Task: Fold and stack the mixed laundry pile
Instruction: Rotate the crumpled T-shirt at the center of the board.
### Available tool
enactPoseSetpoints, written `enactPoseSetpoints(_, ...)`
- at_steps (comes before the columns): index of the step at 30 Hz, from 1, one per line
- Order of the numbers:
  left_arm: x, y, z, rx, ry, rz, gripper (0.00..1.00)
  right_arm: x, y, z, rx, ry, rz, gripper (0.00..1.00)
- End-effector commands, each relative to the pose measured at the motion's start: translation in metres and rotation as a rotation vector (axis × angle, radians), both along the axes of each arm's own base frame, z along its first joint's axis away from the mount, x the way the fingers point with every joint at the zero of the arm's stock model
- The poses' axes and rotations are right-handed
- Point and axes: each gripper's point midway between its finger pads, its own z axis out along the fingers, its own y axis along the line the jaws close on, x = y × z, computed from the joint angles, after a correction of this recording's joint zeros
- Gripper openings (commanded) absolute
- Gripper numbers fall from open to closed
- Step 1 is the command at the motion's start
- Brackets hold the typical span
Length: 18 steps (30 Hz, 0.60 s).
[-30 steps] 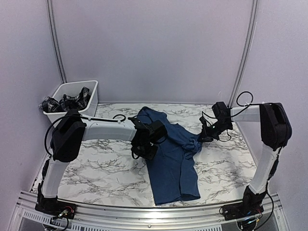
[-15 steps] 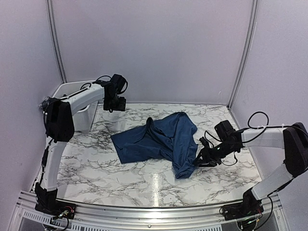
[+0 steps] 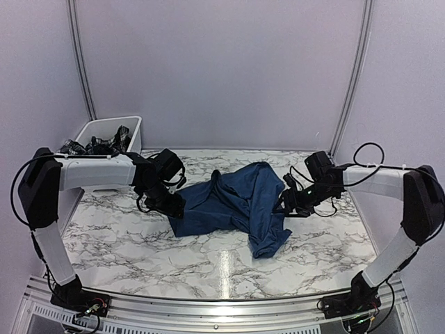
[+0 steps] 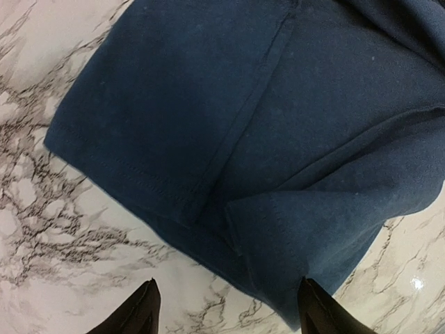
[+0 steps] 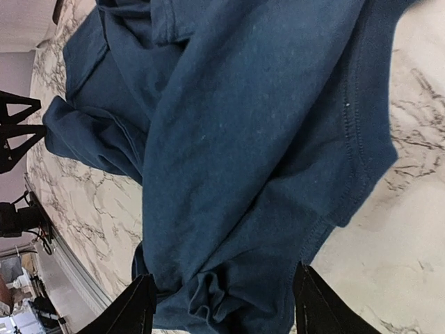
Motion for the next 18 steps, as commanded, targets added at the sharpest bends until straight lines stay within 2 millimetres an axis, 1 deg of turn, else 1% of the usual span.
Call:
enactPoseSetpoints(1,0.003,-0.034,-0.009,-0.062,-0.008,-0.063,0.66,0.014,0.018,-0.013,0.011,-0.012,0.062,0.63)
enactPoseSetpoints(2,0.001,-0.039,-0.010,-0.068,-0.001,-0.084,0.59,0.015,0.020,-0.020,0.003,-0.003,0.073,0.63)
enactPoseSetpoints(3,-0.001,-0.042,-0.010,-0.068,-0.002,-0.104,0.51,0.016,0.021,-0.027,-0.007,0.007,0.083,0.63)
enactPoseSetpoints(6,-0.009,-0.048,-0.002,-0.067,-0.021,-0.184,0.09,0.012,0.019,-0.058,-0.025,0.102,0.077,0.58)
enactPoseSetpoints(7,-0.014,-0.048,0.002,-0.059,-0.037,-0.222,0.00,0.010,0.018,-0.065,-0.019,0.132,0.070,0.56)
enactPoseSetpoints(8,-0.023,-0.047,0.005,-0.052,-0.051,-0.272,0.00,0.010,0.016,-0.071,-0.017,0.154,0.055,0.55)
enactPoseSetpoints(10,-0.045,-0.044,0.010,-0.015,-0.091,-0.393,0.00,0.011,0.009,-0.076,-0.017,0.173,0.020,0.53)
enactPoseSetpoints(12,-0.065,-0.043,0.014,-0.014,-0.123,-0.457,0.00,0.015,0.000,-0.074,-0.021,0.171,-0.017,0.53)
enactPoseSetpoints(13,-0.075,-0.043,0.015,0.017,-0.150,-0.497,0.00,0.016,-0.007,-0.073,-0.026,0.175,-0.038,0.52)
enactPoseSetpoints(15,-0.095,-0.038,0.004,0.159,-0.195,-0.589,0.00,0.017,-0.021,-0.073,-0.042,0.179,-0.075,0.52)
enactPoseSetpoints(17,-0.115,-0.030,-0.011,0.259,-0.190,-0.660,0.00,0.015,-0.035,-0.071,-0.048,0.183,-0.110,0.51)
enactPoseSetpoints(18,-0.119,-0.025,-0.015,0.288,-0.194,-0.672,0.00,0.013,-0.041,-0.070,-0.053,0.187,-0.124,0.51)
